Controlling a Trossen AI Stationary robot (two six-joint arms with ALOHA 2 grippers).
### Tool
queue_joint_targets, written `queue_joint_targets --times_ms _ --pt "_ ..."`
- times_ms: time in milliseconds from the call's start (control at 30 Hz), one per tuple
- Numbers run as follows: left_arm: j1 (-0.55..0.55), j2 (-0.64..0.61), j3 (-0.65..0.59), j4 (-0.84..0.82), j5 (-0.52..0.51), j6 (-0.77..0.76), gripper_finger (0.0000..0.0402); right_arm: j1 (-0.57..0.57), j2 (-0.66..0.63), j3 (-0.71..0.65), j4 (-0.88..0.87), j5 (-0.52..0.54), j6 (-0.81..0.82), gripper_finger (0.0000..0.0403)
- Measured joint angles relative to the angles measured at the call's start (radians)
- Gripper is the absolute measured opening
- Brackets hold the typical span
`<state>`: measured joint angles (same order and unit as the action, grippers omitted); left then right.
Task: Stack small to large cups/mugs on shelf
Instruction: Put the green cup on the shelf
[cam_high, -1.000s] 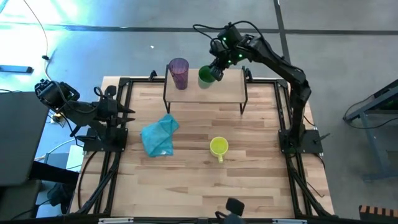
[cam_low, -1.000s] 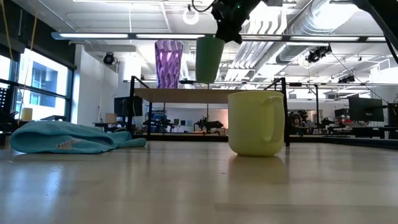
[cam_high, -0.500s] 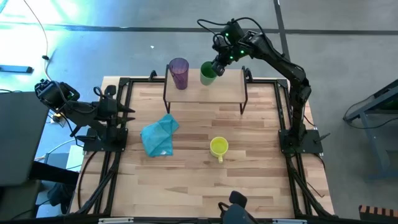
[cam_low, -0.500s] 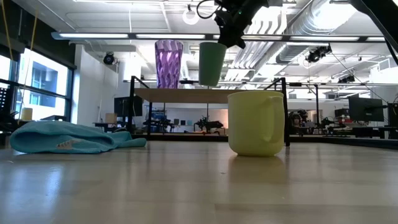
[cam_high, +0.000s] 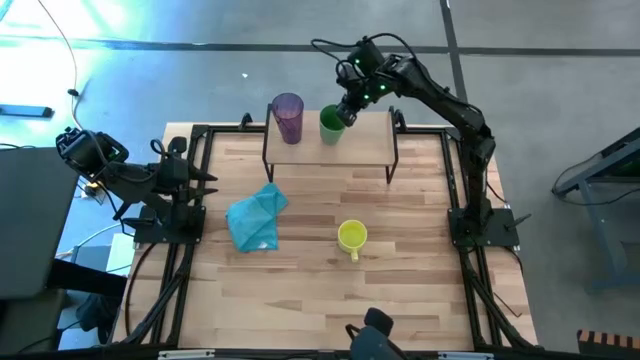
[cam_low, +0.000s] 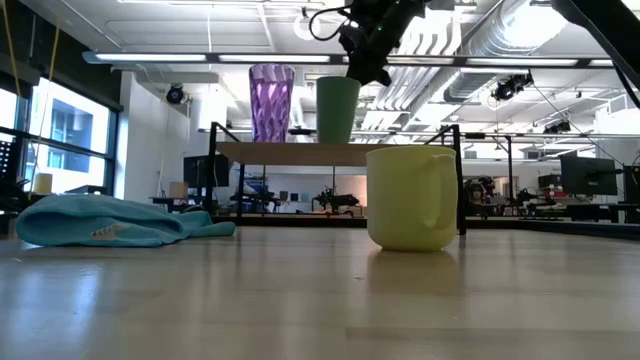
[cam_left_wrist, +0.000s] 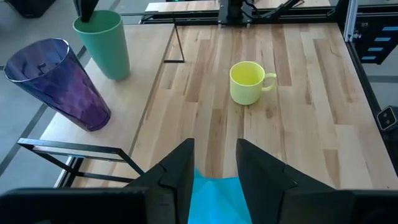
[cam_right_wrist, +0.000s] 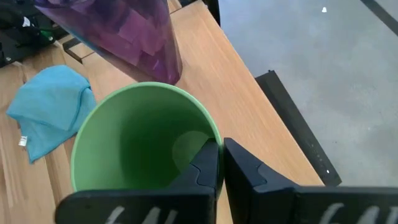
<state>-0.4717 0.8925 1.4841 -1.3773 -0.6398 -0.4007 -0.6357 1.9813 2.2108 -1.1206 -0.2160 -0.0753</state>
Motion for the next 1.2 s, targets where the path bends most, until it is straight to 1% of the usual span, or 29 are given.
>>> queue_joint_targets --times_ms 300,700,933,1067,1200 --pt "0.000 0.000 0.000 0.000 0.003 0.000 0.0108 0.000 0.004 0.000 -0.002 0.031 0.016 0.0000" --pt "0.000 0.000 0.000 -0.001 0.004 -0.001 0.0108 -0.001 0.033 0.002 -0.011 0.025 0.034 0.0000" --pt "0.000 0.000 0.000 -0.008 0.023 -0.011 0.0108 0.000 0.041 0.002 -0.004 0.024 0.044 0.0000" --pt "0.000 0.000 0.000 -0.016 0.023 -0.019 0.0108 -0.003 0.042 0.033 -0.015 0.037 0.045 0.0000" --pt "0.000 0.000 0.000 -0.017 0.023 -0.020 0.0108 -0.003 0.042 0.094 -0.034 0.046 0.045 0.0000"
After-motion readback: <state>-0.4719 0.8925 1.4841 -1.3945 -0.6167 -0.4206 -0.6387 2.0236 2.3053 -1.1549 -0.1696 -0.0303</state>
